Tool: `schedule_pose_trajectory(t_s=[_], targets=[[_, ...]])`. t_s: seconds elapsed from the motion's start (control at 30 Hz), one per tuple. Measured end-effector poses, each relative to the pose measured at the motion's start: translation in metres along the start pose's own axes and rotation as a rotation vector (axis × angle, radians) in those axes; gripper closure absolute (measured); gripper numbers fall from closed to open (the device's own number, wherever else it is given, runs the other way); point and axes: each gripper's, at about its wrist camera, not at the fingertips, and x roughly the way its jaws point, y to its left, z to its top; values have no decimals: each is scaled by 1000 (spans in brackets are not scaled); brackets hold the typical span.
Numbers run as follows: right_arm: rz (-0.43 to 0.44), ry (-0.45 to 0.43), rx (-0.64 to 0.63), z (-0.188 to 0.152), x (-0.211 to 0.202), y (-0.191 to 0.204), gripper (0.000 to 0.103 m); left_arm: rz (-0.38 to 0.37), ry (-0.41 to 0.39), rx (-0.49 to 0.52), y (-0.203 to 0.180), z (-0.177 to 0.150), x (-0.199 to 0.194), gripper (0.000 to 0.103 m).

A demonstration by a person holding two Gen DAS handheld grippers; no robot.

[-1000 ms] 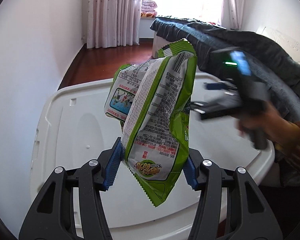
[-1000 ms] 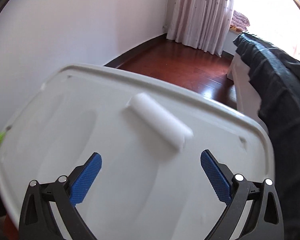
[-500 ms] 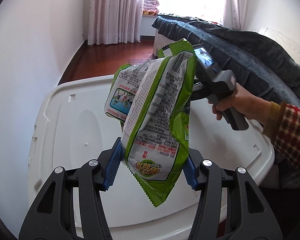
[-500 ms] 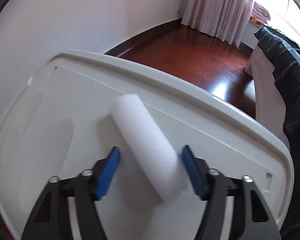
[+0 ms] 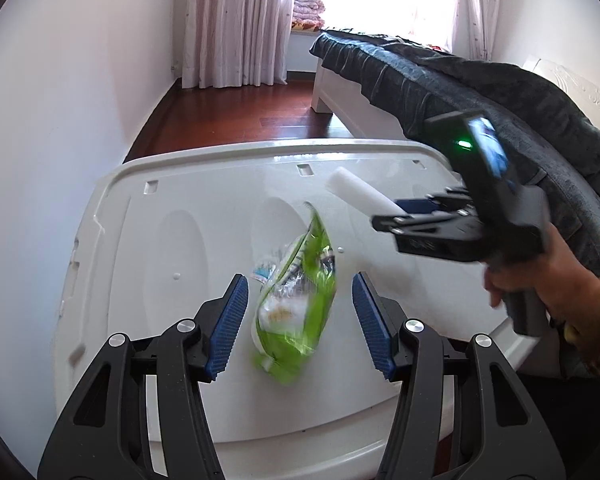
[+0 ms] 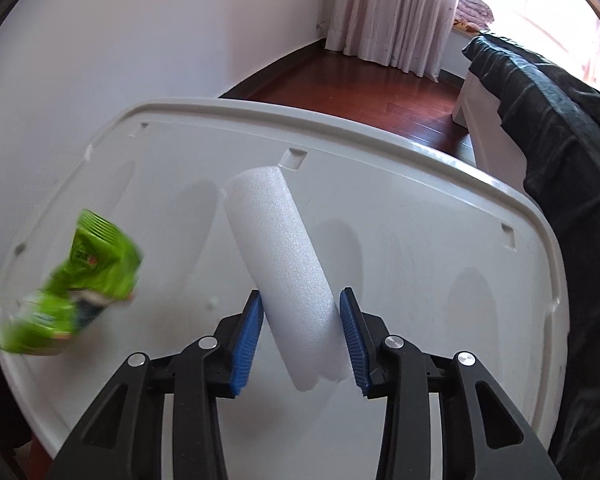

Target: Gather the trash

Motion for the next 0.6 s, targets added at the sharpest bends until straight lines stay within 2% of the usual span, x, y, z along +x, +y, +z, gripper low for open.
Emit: schedule_pose_trajectory(t_s=[0.23,0.33,0.37,0.47,0.6], targets=[[-4,-6,43,-25,-35,4,64,24,13,45,1,-9,6,49],[-5,-16,50,-31,-45,3,64,21,58,62,3,-9,25,40],[-7,-22,50,-32,-47,3,64,23,71,60,3,-8,30,33],[-19,-48,42,-36,-52,3,64,48,118,34,0,-6,48,22],[-15,-85,39,-41,-58,0,64,91,151,-3,-11,-2,70,20]])
